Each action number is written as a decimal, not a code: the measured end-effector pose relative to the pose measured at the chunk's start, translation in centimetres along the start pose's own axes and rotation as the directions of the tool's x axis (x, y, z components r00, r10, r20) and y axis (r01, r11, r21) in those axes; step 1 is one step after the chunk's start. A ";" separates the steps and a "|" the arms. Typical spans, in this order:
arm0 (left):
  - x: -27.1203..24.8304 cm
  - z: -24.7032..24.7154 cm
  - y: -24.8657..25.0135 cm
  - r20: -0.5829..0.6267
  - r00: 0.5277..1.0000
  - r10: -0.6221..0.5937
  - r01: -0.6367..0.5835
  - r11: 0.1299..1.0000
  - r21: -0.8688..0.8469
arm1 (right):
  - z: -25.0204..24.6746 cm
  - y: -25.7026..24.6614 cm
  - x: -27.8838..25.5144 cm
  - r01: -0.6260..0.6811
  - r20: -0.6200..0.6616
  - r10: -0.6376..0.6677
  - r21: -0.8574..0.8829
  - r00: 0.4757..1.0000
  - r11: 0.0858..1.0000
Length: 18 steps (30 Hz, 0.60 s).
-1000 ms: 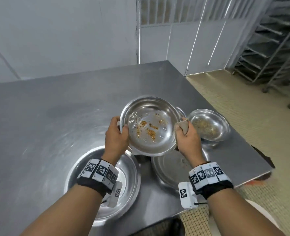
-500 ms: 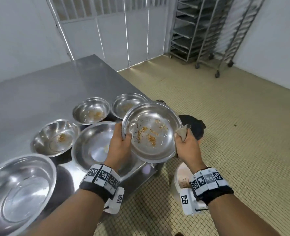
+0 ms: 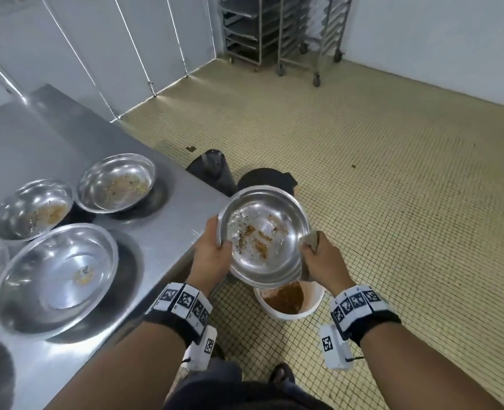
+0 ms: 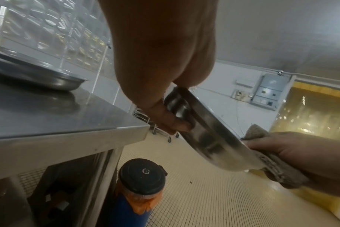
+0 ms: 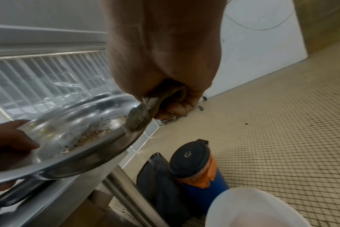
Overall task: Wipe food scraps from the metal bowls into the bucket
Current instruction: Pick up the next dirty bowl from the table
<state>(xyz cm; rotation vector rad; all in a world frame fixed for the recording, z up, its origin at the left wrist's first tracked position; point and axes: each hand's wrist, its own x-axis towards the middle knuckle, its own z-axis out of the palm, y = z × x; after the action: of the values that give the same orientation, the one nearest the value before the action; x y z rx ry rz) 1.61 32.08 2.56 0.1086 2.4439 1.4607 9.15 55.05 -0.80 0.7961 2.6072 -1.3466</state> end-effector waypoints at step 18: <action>10.9 3.8 3.4 0.190 0.977 0.092 -0.132 0.970 0.206 | -3.5 -1.5 8.8 -0.048 -0.223 0.063 0.072 0.973 0.996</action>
<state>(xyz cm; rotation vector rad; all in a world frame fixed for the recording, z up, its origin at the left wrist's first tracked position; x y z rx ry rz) -8.02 39.29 1.59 0.4134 2.4736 1.1628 1.38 60.63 -0.36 1.0831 2.6937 -1.4104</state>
